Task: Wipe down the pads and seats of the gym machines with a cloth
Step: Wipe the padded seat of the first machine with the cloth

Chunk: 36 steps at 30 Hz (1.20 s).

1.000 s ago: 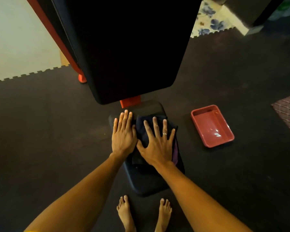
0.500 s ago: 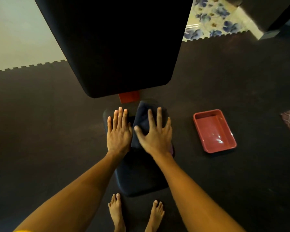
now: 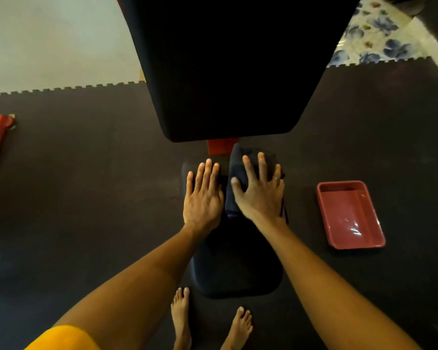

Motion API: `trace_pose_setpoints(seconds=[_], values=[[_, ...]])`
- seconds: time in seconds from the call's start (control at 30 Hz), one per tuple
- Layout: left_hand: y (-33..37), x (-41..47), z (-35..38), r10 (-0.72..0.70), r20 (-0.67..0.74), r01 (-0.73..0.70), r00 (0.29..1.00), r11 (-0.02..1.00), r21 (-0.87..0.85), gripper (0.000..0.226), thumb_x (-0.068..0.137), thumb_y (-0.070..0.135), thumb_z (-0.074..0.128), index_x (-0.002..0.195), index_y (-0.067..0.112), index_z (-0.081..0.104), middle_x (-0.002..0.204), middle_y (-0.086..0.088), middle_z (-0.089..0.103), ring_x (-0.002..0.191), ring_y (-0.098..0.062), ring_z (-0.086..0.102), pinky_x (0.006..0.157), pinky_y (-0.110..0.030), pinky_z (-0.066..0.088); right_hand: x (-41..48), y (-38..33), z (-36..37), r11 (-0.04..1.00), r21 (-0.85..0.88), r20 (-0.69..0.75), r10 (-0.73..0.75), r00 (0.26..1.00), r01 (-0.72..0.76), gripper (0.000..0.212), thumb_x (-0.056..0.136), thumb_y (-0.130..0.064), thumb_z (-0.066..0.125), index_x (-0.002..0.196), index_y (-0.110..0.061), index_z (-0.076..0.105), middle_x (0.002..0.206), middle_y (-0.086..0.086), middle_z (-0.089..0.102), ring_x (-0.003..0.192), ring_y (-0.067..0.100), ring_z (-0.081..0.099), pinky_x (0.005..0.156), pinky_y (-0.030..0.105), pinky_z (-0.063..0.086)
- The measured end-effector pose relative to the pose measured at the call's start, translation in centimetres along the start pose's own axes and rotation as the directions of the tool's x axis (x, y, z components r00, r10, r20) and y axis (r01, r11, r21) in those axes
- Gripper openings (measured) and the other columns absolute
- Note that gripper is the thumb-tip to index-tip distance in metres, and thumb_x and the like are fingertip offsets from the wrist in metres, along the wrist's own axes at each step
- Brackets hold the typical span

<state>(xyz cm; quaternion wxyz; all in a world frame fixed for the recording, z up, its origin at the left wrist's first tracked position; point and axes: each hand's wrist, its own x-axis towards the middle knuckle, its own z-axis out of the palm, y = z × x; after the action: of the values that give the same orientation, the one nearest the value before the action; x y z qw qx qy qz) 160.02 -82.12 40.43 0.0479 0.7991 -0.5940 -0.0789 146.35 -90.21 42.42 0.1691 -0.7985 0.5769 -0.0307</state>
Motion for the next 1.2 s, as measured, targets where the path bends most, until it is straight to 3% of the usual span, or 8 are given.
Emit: trace_pose_setpoints(seconds=[0.1, 0.3, 0.43, 0.53, 0.63, 0.77, 1.0, 1.2], values=[[-0.2, -0.5, 0.1, 0.029, 0.037, -0.030, 0.999, 0.999, 0.040, 0.081, 0.102, 0.056, 0.024, 0.160, 0.011, -0.010, 0.166, -0.008, -0.022, 0.153, -0.026, -0.023, 0.125, -0.049, -0.009, 1.9, -2.2, -0.1, 0.987, -0.071, 0.047, -0.140, 0.989, 0.143, 0.075, 0.092, -0.078, 0.030, 0.158, -0.044, 0.023, 0.170, -0.002, 0.014, 0.155, 0.043, -0.003, 0.118, 0.069, 0.002], [0.2, -0.1, -0.6, 0.000, 0.004, 0.000, 1.000, 0.994, -0.106, 0.069, 0.099, 0.047, -0.004, 0.161, 0.017, -0.007, 0.166, -0.002, -0.019, 0.153, -0.018, -0.022, 0.126, -0.046, -0.007, 10.4, -0.8, -3.4, 0.995, 0.097, 0.260, -0.024, 0.965, -0.001, 0.058, 0.096, -0.066, 0.045, 0.146, -0.037, 0.049, 0.152, 0.002, 0.046, 0.139, 0.035, 0.042, 0.110, 0.046, 0.035], [-0.1, 0.0, -0.3, -0.025, 0.000, 0.025, 1.000, 0.995, -0.099, 0.065, 0.103, 0.043, 0.005, 0.161, 0.017, -0.003, 0.167, -0.003, -0.015, 0.154, -0.019, -0.019, 0.126, -0.048, -0.002, 5.8, -1.3, -2.0, 0.987, 0.127, 0.051, 0.089, 0.995, -0.095, 0.052, 0.098, -0.055, 0.047, 0.146, -0.035, 0.048, 0.155, 0.000, 0.040, 0.141, 0.043, 0.035, 0.110, 0.054, 0.034], [-0.2, 0.0, -0.2, 0.027, 0.035, -0.026, 0.999, 0.999, -0.031, 0.076, 0.099, 0.056, 0.008, 0.160, 0.014, -0.008, 0.166, -0.007, -0.019, 0.153, -0.025, -0.021, 0.126, -0.050, -0.006, 3.2, -2.8, -0.3, 0.990, -0.070, -0.060, -0.128, 0.990, 0.124, 0.060, 0.093, -0.058, 0.043, 0.148, -0.036, 0.047, 0.158, 0.001, 0.041, 0.149, 0.040, 0.026, 0.114, 0.063, 0.025], [-0.2, 0.0, -0.3, 0.031, 0.029, -0.029, 0.999, 0.998, -0.054, 0.072, 0.104, 0.054, 0.012, 0.161, 0.015, -0.007, 0.167, -0.006, -0.018, 0.153, -0.024, -0.021, 0.126, -0.050, -0.007, 7.1, -3.3, -1.4, 0.969, -0.135, 0.104, -0.195, 0.975, 0.208, 0.061, 0.093, -0.067, 0.034, 0.144, -0.038, 0.048, 0.153, -0.001, 0.046, 0.145, 0.032, 0.033, 0.115, 0.058, 0.024], [-0.5, -0.1, -0.7, -0.010, 0.033, 0.013, 0.999, 0.994, -0.107, 0.069, 0.098, 0.047, -0.002, 0.161, 0.019, -0.007, 0.166, -0.001, -0.019, 0.151, -0.017, -0.025, 0.125, -0.044, -0.012, 11.0, -3.2, -3.7, 0.999, -0.015, 0.319, 0.042, 0.947, -0.039, 0.061, 0.095, -0.071, 0.044, 0.138, -0.029, 0.056, 0.142, 0.009, 0.055, 0.133, 0.036, 0.048, 0.105, 0.045, 0.037], [-0.1, 0.2, -0.4, -0.013, 0.004, 0.013, 1.000, 0.998, -0.060, 0.066, 0.106, 0.045, 0.015, 0.161, 0.015, -0.005, 0.168, -0.005, -0.016, 0.153, -0.021, -0.020, 0.125, -0.045, -0.011, 1.3, -2.4, -0.4, 0.980, 0.088, -0.097, 0.186, 0.978, -0.177, 0.064, 0.098, -0.062, 0.042, 0.156, -0.036, 0.031, 0.166, 0.004, 0.023, 0.144, 0.044, 0.031, 0.108, 0.059, 0.038], [-0.1, 0.3, -0.5, -0.016, 0.005, 0.017, 1.000, 0.996, -0.090, 0.069, 0.100, 0.047, 0.005, 0.162, 0.016, -0.001, 0.168, -0.003, -0.013, 0.154, -0.019, -0.019, 0.126, -0.044, -0.011, 5.2, -0.5, -0.7, 0.998, 0.047, -0.033, -0.040, 0.999, 0.041, 0.065, 0.088, -0.068, 0.043, 0.149, -0.043, 0.041, 0.162, -0.005, 0.032, 0.142, 0.043, 0.034, 0.107, 0.056, 0.038]])
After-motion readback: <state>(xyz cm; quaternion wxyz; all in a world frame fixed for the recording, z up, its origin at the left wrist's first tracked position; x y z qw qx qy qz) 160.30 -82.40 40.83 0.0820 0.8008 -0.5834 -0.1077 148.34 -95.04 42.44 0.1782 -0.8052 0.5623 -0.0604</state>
